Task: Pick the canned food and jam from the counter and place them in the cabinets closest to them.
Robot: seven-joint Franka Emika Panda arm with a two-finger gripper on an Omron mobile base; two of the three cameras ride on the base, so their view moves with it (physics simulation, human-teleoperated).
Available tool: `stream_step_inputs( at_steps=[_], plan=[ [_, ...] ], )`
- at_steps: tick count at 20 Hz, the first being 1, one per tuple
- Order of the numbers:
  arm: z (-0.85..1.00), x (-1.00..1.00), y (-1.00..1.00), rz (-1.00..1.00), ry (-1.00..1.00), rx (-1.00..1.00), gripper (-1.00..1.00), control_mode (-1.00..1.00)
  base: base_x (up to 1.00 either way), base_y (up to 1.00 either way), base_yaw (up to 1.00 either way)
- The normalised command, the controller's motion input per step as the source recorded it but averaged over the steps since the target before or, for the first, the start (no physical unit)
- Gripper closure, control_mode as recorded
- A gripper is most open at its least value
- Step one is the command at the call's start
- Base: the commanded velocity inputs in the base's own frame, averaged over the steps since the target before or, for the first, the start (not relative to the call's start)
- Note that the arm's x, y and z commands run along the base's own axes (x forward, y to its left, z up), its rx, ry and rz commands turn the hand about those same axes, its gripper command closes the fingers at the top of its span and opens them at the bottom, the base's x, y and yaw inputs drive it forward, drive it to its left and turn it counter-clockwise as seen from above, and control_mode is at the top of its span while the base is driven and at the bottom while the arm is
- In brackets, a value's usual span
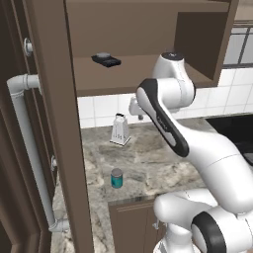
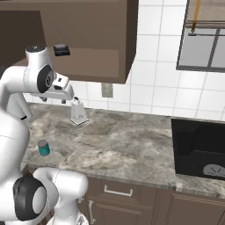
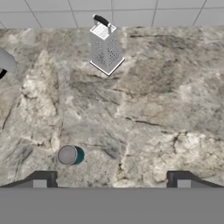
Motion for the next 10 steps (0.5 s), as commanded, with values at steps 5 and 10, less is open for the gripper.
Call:
stream_step_inputs(
  at_steps=[5,10],
  plan=[
    [0.0,-0.02,0.23,0.0,0.0,0.0,-1.0,-1.0,0.0,0.0,0.0],
    [-0.01,-0.01,0.21,0.0,0.0,0.01,-1.0,-1.0,0.0,0.0,0.0]
  ],
)
